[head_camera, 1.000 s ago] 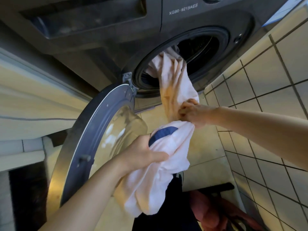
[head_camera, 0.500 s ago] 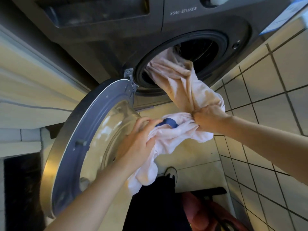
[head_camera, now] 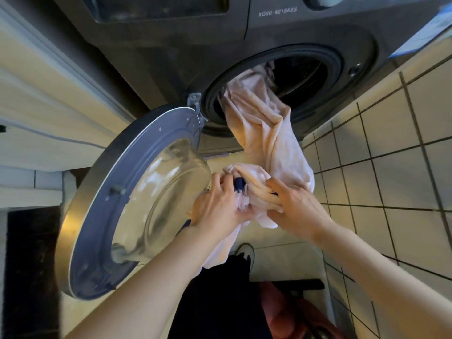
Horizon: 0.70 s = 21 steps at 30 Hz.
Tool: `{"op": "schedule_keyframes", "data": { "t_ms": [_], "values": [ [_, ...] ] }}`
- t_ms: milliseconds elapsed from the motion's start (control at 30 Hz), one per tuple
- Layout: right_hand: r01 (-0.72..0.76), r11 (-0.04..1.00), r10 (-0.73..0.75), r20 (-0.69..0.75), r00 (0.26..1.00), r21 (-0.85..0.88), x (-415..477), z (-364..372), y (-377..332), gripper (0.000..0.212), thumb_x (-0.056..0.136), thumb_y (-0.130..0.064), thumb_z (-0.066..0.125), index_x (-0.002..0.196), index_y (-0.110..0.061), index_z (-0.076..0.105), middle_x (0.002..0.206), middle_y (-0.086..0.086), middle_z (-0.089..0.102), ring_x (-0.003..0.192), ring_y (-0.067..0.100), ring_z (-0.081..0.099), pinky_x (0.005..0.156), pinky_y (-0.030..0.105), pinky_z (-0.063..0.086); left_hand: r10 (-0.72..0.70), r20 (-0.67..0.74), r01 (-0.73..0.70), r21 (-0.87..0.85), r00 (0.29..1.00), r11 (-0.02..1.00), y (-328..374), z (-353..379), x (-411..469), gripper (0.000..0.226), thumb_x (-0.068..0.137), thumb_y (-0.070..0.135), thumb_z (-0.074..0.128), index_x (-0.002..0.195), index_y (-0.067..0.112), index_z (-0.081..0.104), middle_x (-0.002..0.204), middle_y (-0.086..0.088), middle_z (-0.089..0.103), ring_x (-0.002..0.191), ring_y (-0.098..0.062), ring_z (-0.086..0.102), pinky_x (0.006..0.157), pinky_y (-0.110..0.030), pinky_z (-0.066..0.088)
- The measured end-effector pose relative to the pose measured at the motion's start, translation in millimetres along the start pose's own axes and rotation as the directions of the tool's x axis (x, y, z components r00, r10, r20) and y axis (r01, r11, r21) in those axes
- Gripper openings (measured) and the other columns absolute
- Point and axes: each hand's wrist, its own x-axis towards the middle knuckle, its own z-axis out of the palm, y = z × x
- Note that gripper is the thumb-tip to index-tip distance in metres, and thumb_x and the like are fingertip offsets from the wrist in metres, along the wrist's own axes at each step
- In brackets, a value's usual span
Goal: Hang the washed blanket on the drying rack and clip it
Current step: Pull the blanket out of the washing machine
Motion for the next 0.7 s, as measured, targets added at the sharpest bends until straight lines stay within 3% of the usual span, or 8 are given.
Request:
{"op": "schedule_keyframes", "data": {
  "t_ms": [67, 167, 233, 367, 467, 567, 633, 700],
  "values": [
    [0.073, 0.995, -0.076, -0.039, 0.996, -0.075, -0.6, 7.3, 2.0, 0.041, 0.076, -0.016, 0.061, 0.116, -0.021, 0.052, 0.094, -0.001, 0.056, 0.085, 0.025, 0.057, 0.08, 0.036, 0.04, 0.071, -0.147, -0.079, -0.051, 0.987, 0.996, 1.6, -0.2, -4.6, 0.11, 0.053, 0.07, 0.065, 0.14, 0.016, 0.027, 0.12, -0.009, 0.047, 0.075, -0.027, 0.061, 0.047, -0.033, 0.049],
    [0.2, 0.975, -0.211, -0.111, 0.971, -0.098, 2.1, 13.0, -3.1, 0.029, 0.072, -0.011, 0.066, 0.1, -0.019, 0.06, 0.093, -0.004, 0.054, 0.083, 0.017, 0.056, 0.083, 0.039, 0.042, 0.211, -0.151, -0.192, 0.131, 0.966, 0.973, 4.2, -5.5, -12.6, 0.121, 0.054, 0.065, 0.077, 0.149, 0.034, 0.008, 0.153, -0.013, 0.027, 0.08, -0.027, 0.065, 0.054, -0.034, 0.054],
    [0.323, 0.945, -0.327, -0.181, 0.928, -0.051, 1.6, 12.7, -10.5, 0.015, 0.073, -0.012, 0.065, 0.086, -0.015, 0.059, 0.083, -0.004, 0.056, 0.076, 0.012, 0.051, 0.083, 0.028, 0.043, 0.271, -0.16, -0.233, 0.222, 0.949, 0.947, 3.7, -8.1, -12.2, 0.104, 0.059, 0.07, 0.069, 0.147, 0.036, 0.025, 0.157, -0.007, 0.026, 0.07, -0.027, 0.065, 0.055, -0.034, 0.052],
    [0.345, 0.938, -0.329, -0.248, 0.911, 0.023, -3.2, 11.1, -27.6, 0.026, 0.069, -0.002, 0.073, 0.085, -0.006, 0.053, 0.075, 0.001, 0.06, 0.076, 0.018, 0.05, 0.083, 0.0, 0.028, 0.249, -0.097, -0.227, 0.195, 0.964, 0.954, -0.7, -14.4, -10.4, 0.061, 0.065, 0.066, 0.06, 0.111, 0.027, 0.062, 0.126, 0.012, 0.059, 0.059, -0.026, 0.063, 0.056, -0.032, 0.047],
    [0.401, 0.914, -0.38, -0.223, 0.898, 0.056, -3.3, 7.3, -31.3, 0.024, 0.075, -0.005, 0.074, 0.089, -0.006, 0.054, 0.083, 0.002, 0.06, 0.082, 0.019, 0.052, 0.085, 0.011, 0.036, 0.188, 0.025, -0.189, 0.197, 0.982, 0.962, -0.9, -24.4, -17.6, 0.032, 0.074, 0.044, 0.063, 0.105, 0.036, 0.062, 0.108, 0.016, 0.064, 0.067, -0.025, 0.066, 0.056, -0.027, 0.035],
    [0.447, 0.893, -0.442, -0.089, 0.892, 0.044, 2.3, -1.0, -19.9, 0.056, 0.073, -0.032, 0.079, 0.119, -0.012, 0.053, 0.12, -0.001, 0.057, 0.115, 0.016, 0.05, 0.1, 0.028, 0.04, 0.117, 0.004, -0.116, 0.143, 0.993, 0.983, -9.9, -29.1, -29.1, 0.024, 0.07, 0.035, 0.06, 0.094, 0.033, 0.061, 0.088, 0.011, 0.066, 0.065, -0.023, 0.065, 0.052, -0.025, 0.03],
    [0.462, 0.878, -0.461, 0.039, 0.886, -0.126, 9.6, -3.1, -1.7, 0.092, 0.067, -0.055, 0.076, 0.141, -0.02, 0.034, 0.145, -0.004, 0.038, 0.14, 0.016, 0.028, 0.116, 0.034, 0.022, 0.129, -0.026, -0.124, 0.131, 0.991, 0.984, -12.8, -35.8, -37.0, 0.025, 0.055, 0.031, 0.063, 0.079, 0.027, 0.062, 0.063, 0.006, 0.061, 0.047, -0.025, 0.059, 0.047, -0.022, 0.025],
    [0.458, 0.832, -0.431, 0.155, 0.889, -0.312, 19.6, -2.6, 18.3, 0.116, 0.061, -0.066, 0.073, 0.151, -0.026, 0.01, 0.157, -0.005, 0.016, 0.147, 0.02, 0.004, 0.119, 0.042, 0.006, 0.205, -0.128, -0.186, 0.143, 0.97, 0.972, -15.2, -40.6, -43.6, 0.026, 0.048, 0.031, 0.062, 0.074, 0.026, 0.063, 0.054, 0.007, 0.056, 0.041, -0.023, 0.054, 0.046, -0.018, 0.02]
  ]
}}
